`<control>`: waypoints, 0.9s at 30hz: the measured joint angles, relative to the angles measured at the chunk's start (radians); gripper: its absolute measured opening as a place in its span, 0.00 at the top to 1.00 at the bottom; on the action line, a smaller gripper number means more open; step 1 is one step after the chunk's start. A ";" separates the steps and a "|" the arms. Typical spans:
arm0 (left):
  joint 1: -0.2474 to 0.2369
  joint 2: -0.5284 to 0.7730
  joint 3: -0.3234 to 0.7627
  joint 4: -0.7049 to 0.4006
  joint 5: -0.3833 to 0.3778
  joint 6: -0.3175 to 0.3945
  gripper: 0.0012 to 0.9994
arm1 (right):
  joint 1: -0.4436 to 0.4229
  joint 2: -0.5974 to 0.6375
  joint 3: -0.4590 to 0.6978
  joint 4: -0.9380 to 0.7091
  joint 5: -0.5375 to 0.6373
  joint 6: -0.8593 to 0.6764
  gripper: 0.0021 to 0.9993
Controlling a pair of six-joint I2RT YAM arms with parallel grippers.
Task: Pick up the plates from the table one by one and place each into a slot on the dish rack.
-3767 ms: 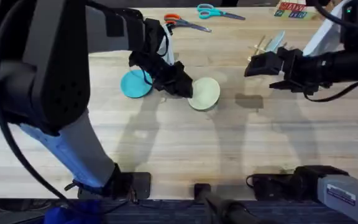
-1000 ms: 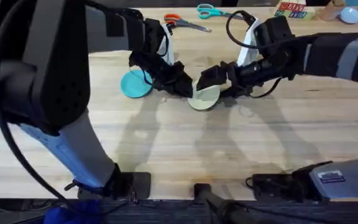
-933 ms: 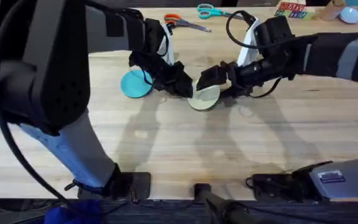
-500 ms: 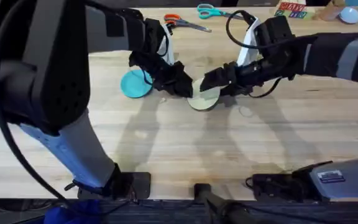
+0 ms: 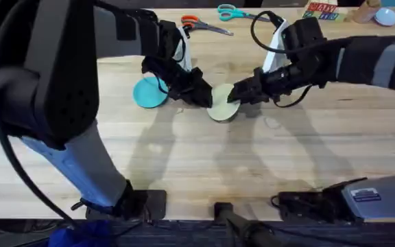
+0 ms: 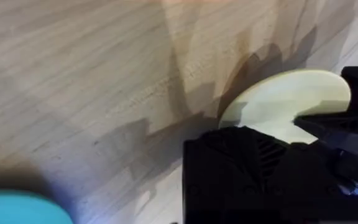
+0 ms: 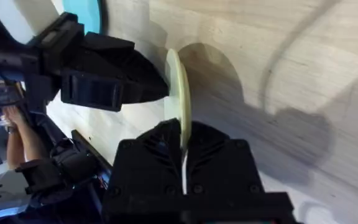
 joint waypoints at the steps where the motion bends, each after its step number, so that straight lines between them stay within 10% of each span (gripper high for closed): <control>1: 0.000 0.000 0.000 0.000 0.000 0.000 0.96 | 0.000 0.000 0.000 -0.001 0.000 0.000 0.97; 16: -0.011 -0.044 0.000 -0.016 -0.075 0.001 0.96 | 0.003 -0.012 0.000 -0.010 -0.001 -0.001 0.97; 27: -0.011 -0.330 0.007 -0.039 -0.157 0.002 0.96 | 0.004 -0.199 -0.003 -0.034 0.054 -0.009 0.97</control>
